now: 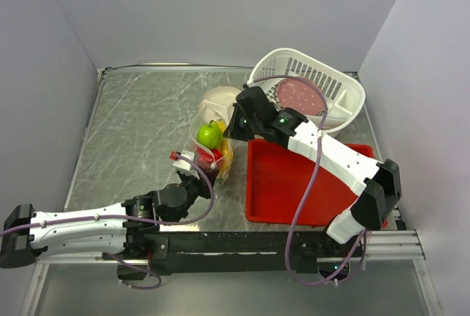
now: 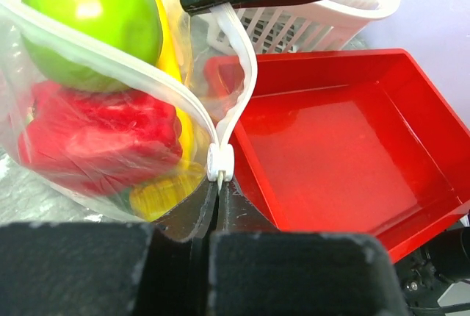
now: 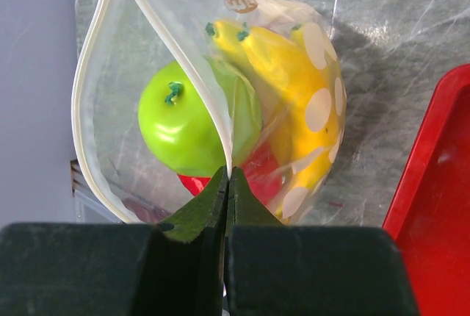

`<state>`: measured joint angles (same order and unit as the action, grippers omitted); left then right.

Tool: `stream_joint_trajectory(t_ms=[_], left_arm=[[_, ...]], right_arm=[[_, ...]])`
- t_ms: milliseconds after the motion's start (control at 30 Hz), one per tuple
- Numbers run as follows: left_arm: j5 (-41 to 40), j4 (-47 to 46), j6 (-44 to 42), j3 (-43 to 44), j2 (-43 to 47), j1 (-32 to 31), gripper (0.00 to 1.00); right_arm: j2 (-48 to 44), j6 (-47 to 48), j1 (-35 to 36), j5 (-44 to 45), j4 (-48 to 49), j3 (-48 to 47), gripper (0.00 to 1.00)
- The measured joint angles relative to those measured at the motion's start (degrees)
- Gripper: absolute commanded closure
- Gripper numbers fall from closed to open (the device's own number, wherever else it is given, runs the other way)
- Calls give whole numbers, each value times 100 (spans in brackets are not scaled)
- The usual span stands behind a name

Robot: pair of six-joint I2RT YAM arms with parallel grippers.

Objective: Place the food in the zip-top bag and seal the zipper

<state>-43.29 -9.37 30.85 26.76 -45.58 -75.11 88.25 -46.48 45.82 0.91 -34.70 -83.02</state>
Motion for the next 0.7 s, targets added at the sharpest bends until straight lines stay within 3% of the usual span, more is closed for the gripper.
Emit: stream_joint_trajectory(t_ms=[233,533,600,700], left_arm=[[190,-232,-138,-184,92,0,99],[472,-474,-348,-205,-173,0,99],[490,-520,-393,-205,-229,0,99],[485,-612,-448,-205,-295,-4,99]], right_arm=[[-9,-17,0,17,33,39,100],[-170,-31,0,170,-7,234,62],[-223,-55,0,188,-83,245,48],[-330,-153,0,210,-227,245,43]])
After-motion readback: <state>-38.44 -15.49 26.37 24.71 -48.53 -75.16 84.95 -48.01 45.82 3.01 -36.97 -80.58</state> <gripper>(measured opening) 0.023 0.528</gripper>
